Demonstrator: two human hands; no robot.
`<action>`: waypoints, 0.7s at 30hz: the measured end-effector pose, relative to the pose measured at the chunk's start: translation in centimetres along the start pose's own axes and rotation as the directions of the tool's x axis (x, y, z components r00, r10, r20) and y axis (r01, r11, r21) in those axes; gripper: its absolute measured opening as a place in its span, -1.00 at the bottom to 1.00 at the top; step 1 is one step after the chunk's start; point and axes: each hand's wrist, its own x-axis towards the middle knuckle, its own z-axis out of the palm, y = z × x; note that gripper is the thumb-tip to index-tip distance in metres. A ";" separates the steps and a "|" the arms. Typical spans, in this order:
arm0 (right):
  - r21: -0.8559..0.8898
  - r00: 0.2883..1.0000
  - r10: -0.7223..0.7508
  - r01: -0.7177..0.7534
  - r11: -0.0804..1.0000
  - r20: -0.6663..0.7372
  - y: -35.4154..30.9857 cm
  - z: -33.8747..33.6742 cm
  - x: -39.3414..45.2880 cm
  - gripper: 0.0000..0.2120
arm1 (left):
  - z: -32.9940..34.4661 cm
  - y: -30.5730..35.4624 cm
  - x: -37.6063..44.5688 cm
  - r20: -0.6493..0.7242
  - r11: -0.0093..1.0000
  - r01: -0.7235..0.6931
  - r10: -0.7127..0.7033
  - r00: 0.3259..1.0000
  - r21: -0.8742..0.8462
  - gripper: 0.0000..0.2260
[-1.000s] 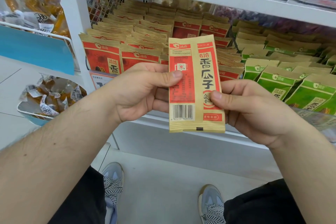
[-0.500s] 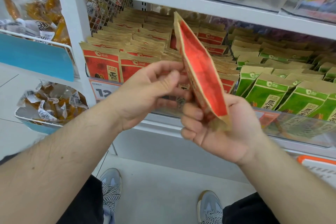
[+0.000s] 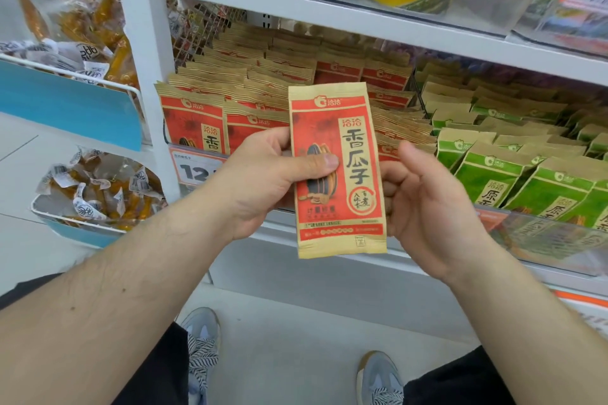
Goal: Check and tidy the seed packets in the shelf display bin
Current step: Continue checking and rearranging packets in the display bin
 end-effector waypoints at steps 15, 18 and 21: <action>-0.015 0.981 -0.193 0.193 0.981 0.013 -0.2 -1.4 -0.5 -0.90 | 0.1 0.4 -0.5 0.197 0.875 -0.146 0.060 0.979 0.461 -0.72; -0.052 0.958 -0.284 0.286 0.957 0.034 -0.4 -2.1 -0.7 -0.75 | -0.2 0.9 -0.4 0.232 0.796 -0.275 0.174 0.957 0.540 -0.82; -0.046 0.917 -0.398 0.398 0.916 0.012 -1.8 -3.3 -1.4 -0.60 | -0.9 2.5 0.3 0.111 0.602 -0.411 0.471 0.875 0.684 -0.69</action>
